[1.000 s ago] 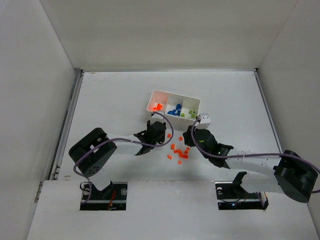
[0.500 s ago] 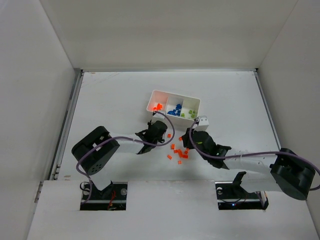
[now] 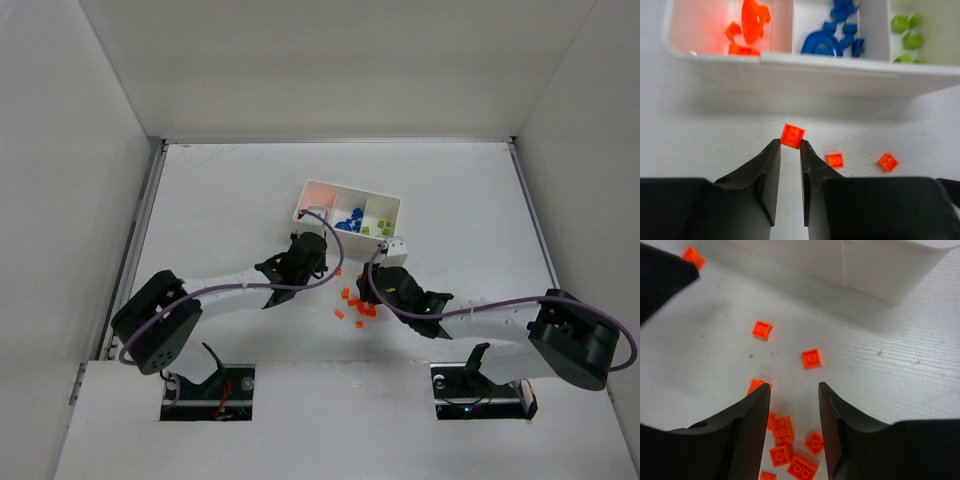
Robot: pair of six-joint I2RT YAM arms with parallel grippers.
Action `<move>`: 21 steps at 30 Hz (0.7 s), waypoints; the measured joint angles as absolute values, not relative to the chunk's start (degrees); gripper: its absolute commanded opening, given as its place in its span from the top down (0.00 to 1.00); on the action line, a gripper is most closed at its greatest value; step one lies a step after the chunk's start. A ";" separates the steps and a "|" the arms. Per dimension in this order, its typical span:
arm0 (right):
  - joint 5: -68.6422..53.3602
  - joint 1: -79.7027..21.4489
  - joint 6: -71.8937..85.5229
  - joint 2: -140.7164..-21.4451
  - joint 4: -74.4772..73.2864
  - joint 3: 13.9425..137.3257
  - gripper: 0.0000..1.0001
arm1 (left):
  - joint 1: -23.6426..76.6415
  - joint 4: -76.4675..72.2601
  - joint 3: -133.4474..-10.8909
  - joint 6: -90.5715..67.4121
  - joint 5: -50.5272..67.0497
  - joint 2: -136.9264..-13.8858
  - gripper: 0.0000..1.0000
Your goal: Sort the legos into containers by color
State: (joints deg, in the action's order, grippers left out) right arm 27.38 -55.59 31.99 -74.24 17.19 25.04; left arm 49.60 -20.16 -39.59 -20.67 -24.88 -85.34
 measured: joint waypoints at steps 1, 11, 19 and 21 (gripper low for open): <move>27.40 -55.59 31.99 -74.24 17.19 25.04 0.51 | 49.10 -19.88 -39.94 -20.86 -24.69 -83.72 0.90; 27.42 -56.36 31.99 -75.24 17.17 26.09 0.51 | 38.22 -19.53 -51.59 -21.74 -19.07 -86.46 0.87; 27.68 -56.42 31.75 -78.74 17.10 29.69 0.50 | 34.28 -18.48 -57.32 -22.92 -16.12 -97.25 0.64; 28.27 -56.62 31.79 -80.77 16.91 31.33 0.50 | 34.41 -18.17 -57.23 -23.46 -15.92 -97.17 0.62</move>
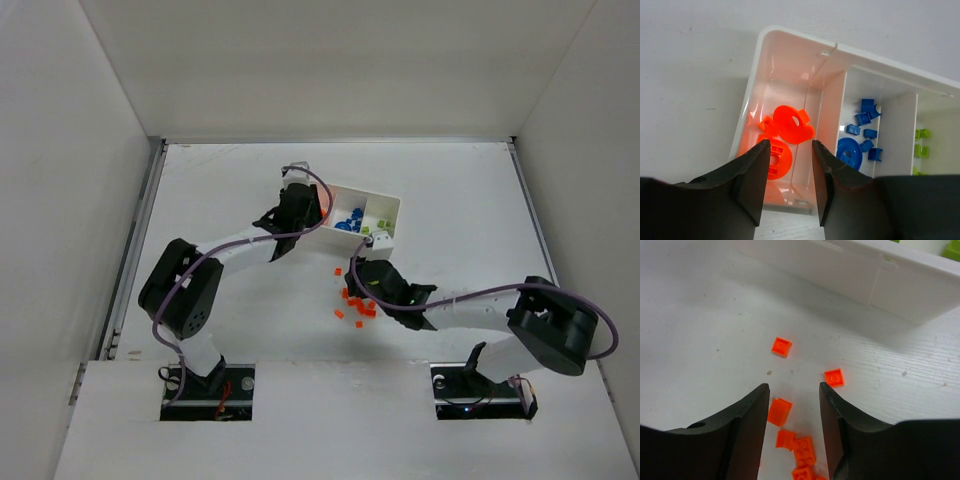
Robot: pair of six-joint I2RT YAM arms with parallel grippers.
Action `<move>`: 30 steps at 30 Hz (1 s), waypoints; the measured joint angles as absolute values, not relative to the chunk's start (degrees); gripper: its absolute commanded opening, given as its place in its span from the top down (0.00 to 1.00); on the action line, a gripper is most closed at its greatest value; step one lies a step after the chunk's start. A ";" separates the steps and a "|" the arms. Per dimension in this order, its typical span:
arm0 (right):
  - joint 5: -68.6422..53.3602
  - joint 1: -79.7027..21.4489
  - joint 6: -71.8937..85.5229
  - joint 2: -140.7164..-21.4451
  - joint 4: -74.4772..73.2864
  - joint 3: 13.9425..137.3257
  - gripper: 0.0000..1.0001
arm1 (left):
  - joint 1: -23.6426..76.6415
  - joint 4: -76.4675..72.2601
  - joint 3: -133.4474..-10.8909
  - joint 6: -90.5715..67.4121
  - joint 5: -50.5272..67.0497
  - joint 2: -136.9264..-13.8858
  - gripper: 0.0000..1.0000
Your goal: Sort the legos into containers by color
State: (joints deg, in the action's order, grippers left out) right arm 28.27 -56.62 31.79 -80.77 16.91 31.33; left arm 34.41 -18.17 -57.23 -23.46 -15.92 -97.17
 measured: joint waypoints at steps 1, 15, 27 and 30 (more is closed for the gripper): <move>28.60 -56.73 31.83 -82.08 16.84 32.34 0.50 | 34.46 -18.26 -57.01 -23.70 -15.88 -96.73 0.62; 30.11 -57.14 31.99 -98.02 15.73 43.31 0.51 | 34.76 -17.98 -38.68 -29.47 -17.67 -71.75 0.57; 32.36 -57.14 34.02 -101.43 13.67 46.76 0.82 | 39.03 -13.85 -31.94 -33.65 -18.74 -71.13 0.85; 32.60 -57.21 34.13 -100.95 12.56 46.85 0.82 | 39.86 -15.20 -28.21 -35.44 -17.72 -70.22 0.88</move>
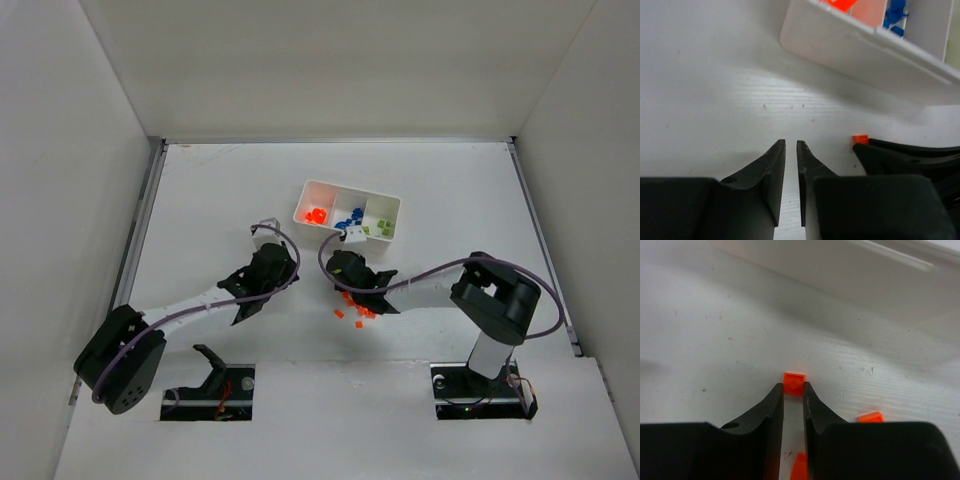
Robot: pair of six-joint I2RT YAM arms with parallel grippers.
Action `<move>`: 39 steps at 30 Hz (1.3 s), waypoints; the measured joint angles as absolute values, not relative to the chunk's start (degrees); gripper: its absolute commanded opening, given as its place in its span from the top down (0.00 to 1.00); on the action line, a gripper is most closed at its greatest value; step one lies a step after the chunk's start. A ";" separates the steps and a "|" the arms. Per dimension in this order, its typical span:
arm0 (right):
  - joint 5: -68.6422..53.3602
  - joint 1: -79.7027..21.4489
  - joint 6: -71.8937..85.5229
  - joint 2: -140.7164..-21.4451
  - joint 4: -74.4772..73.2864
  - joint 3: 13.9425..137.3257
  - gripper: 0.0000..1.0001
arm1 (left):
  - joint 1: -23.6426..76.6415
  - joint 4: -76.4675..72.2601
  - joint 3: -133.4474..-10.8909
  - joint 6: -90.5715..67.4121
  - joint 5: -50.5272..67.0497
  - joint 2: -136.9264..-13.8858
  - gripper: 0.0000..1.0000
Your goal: Sort the legos into containers by color
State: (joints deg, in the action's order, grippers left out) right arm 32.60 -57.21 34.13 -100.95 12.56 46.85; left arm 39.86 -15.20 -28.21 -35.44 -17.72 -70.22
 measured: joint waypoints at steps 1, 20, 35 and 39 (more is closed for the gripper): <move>32.62 -57.30 34.11 -100.29 11.73 46.83 0.82 | 40.12 -15.25 -26.85 -36.07 -17.47 -69.45 0.88; 23.66 -46.39 23.40 -104.60 9.21 74.54 0.76 | 48.97 -21.71 -13.82 -37.06 -14.09 -53.21 0.60; 22.85 -44.71 22.26 -102.39 7.77 71.00 0.60 | 70.81 -20.49 -21.45 -34.72 -22.94 -67.83 0.56; 24.05 -44.71 23.05 -91.79 9.61 60.90 0.61 | 71.57 -21.30 -25.89 -34.46 -25.04 -74.54 0.58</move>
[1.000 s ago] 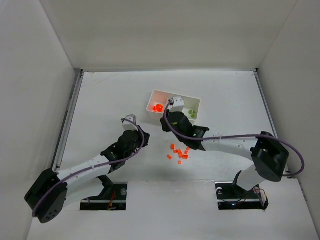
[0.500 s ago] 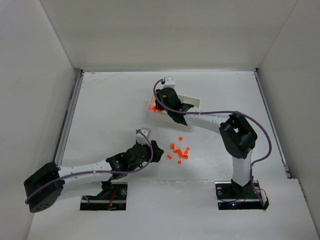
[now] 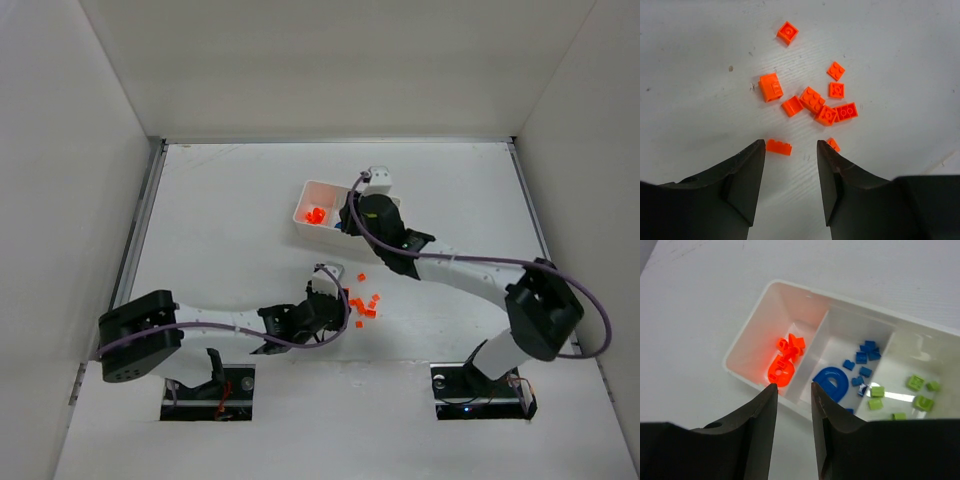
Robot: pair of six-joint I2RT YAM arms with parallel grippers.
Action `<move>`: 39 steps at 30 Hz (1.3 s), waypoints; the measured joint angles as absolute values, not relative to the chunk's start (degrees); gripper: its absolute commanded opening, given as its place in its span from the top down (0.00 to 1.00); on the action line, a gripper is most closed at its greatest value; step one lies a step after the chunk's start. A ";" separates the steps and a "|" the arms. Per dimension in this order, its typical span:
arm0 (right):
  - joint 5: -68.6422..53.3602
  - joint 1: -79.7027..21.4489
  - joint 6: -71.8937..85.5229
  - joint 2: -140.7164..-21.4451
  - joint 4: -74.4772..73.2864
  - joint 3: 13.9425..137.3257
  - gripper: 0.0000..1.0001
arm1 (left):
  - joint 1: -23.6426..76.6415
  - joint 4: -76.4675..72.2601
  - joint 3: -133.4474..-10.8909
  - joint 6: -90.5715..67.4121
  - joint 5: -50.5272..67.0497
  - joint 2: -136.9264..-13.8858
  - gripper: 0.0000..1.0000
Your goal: Sort the legos into containers by color
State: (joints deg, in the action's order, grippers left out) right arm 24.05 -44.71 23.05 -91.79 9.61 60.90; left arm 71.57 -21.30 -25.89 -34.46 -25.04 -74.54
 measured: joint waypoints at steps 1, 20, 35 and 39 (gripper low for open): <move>24.27 -44.71 23.57 -89.23 10.09 58.37 0.61 | 71.57 -21.50 -26.79 -34.39 -25.58 -75.90 0.58; 26.57 -48.10 34.89 -62.24 7.99 26.79 0.61 | 65.87 -21.19 -38.04 -34.02 -30.39 -94.13 0.79; 23.57 -51.42 36.01 -75.94 7.92 28.42 0.47 | 55.77 -18.98 -38.87 -30.59 -29.65 -78.26 0.83; 23.05 -51.44 34.57 -81.80 8.34 32.64 0.47 | 48.10 -18.37 -43.20 -30.20 -26.30 -77.34 0.81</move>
